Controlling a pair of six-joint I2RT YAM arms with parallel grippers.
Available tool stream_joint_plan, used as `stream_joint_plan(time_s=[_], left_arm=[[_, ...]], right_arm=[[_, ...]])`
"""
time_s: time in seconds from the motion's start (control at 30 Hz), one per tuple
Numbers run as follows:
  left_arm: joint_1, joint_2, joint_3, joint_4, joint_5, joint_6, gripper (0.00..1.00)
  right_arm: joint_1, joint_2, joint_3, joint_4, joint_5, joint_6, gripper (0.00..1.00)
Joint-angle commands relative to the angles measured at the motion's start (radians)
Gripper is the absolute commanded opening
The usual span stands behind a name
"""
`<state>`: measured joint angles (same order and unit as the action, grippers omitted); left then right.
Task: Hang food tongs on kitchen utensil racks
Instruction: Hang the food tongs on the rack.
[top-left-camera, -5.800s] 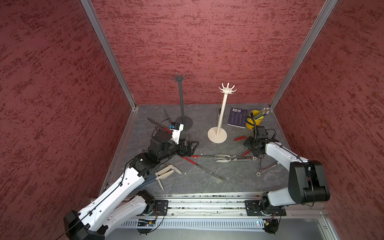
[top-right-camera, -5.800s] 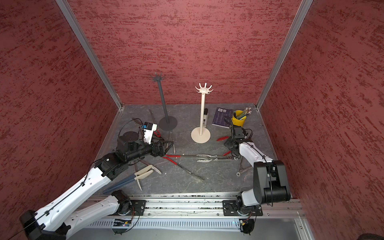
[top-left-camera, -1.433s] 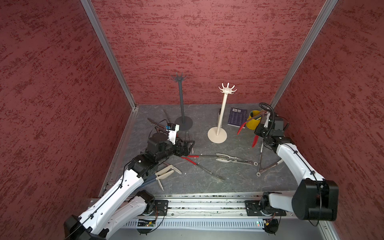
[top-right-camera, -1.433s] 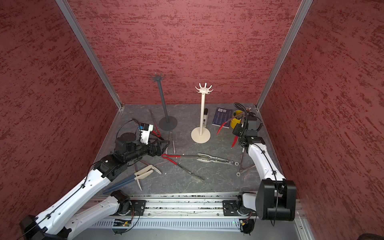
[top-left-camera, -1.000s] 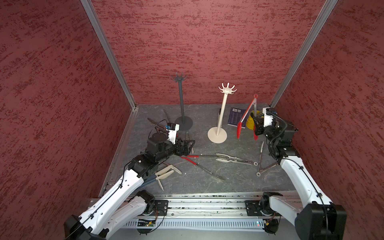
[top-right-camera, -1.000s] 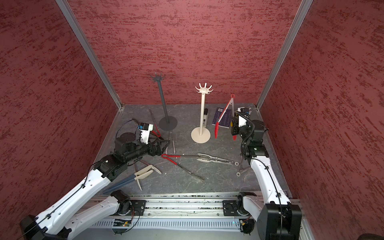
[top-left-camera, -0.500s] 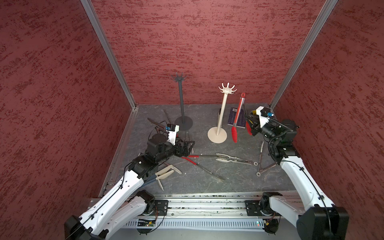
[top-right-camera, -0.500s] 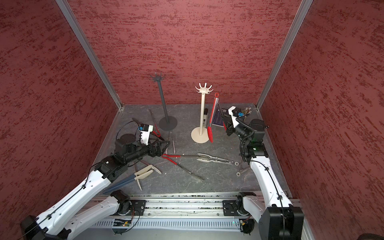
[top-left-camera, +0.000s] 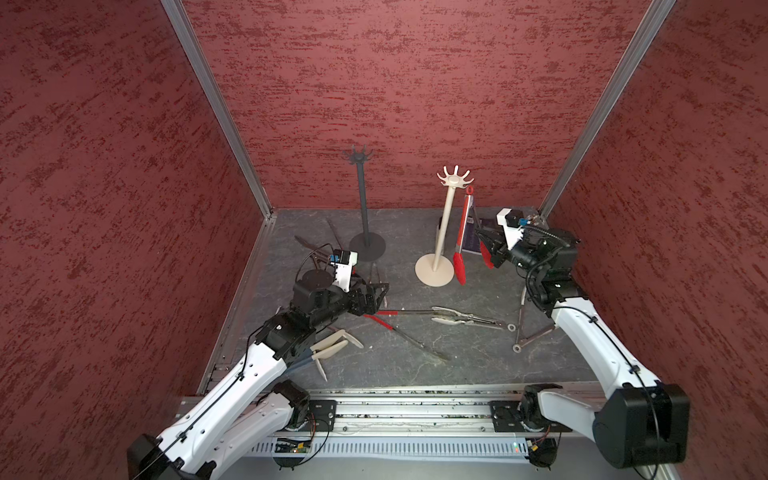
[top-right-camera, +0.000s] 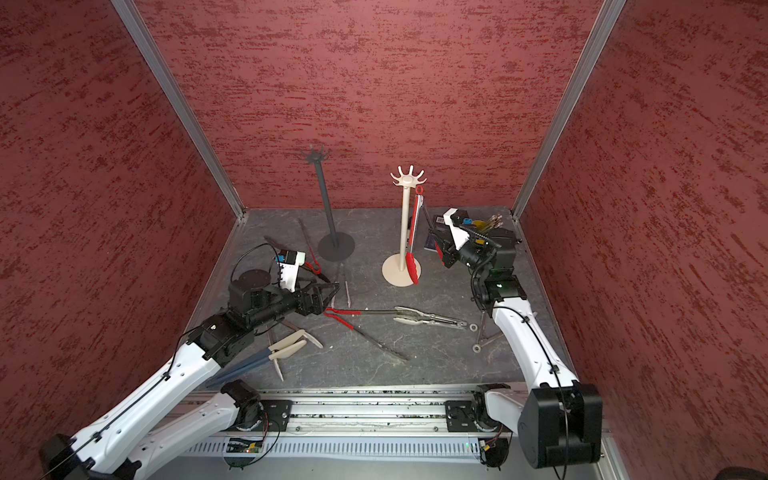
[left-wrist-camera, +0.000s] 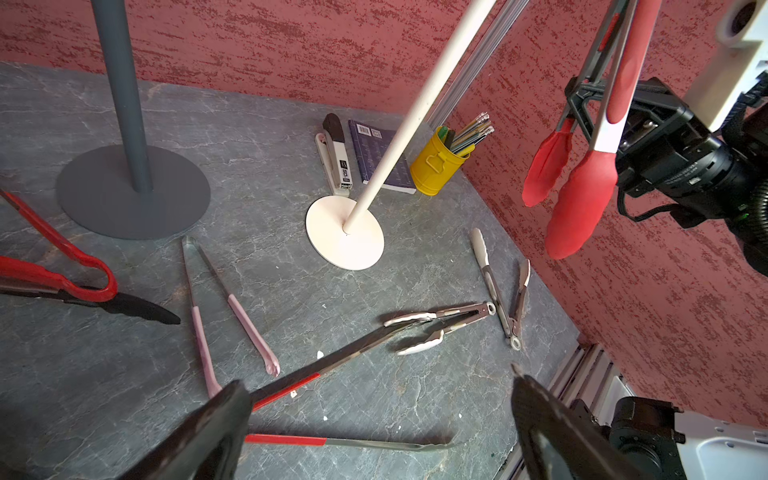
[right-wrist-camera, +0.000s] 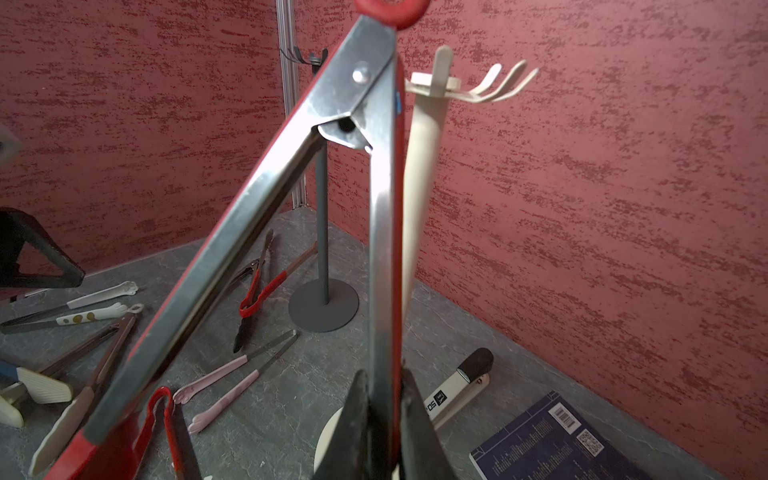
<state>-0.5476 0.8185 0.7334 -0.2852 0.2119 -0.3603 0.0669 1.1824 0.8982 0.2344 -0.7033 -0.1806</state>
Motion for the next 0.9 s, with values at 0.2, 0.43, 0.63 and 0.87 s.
stream_joint_plan(time_s=[0.2,0.43,0.63,0.87], left_arm=[[0.005,-0.031,-0.020,-0.005,0.000,0.004,1.00],[0.006,-0.032,-0.020,-0.008,-0.001,0.004,1.00],[0.006,-0.032,-0.021,-0.010,-0.002,0.010,1.00],[0.006,-0.032,-0.022,-0.010,-0.002,0.011,1.00]], right_arm=[[0.007,0.038,0.068,-0.016,0.027,-0.016,0.00],[0.007,0.046,0.044,-0.011,0.031,-0.001,0.00],[0.007,0.061,0.027,0.000,0.030,0.021,0.00],[0.008,0.080,0.038,-0.035,0.027,0.020,0.00]])
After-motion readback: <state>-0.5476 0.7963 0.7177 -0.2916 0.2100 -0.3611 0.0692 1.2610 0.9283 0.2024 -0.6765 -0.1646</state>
